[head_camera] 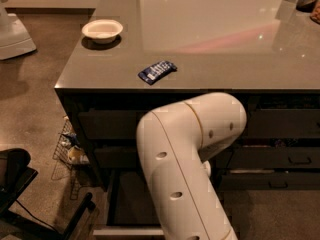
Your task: Open bottom drawer
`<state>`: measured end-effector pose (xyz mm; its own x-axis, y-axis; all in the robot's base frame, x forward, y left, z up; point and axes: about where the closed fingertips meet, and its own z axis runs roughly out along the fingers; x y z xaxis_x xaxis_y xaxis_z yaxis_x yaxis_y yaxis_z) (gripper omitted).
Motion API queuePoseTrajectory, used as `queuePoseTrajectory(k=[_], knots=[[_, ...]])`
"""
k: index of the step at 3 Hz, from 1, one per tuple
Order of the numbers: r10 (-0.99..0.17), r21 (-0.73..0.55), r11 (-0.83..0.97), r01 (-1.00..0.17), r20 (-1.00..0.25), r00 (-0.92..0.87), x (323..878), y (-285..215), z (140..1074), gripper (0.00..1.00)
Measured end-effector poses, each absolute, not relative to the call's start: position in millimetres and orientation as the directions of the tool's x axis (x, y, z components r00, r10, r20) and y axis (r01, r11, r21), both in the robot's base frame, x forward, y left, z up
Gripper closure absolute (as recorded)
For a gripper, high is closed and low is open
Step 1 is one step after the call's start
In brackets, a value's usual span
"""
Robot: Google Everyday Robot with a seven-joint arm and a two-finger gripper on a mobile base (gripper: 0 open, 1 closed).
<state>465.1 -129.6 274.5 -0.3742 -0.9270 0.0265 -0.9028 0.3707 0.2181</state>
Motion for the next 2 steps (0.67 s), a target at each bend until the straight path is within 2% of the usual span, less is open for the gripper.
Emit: queuePoseTrajectory(k=[1,2], knots=[[-0.907,0.212,0.418,-0.883,0.035,-0.421,431.1,-99.9,306.0,1.0],[-0.903,0.25,0.429,-0.868,0.094,-0.419,389.3,-122.0,310.2,1.0]])
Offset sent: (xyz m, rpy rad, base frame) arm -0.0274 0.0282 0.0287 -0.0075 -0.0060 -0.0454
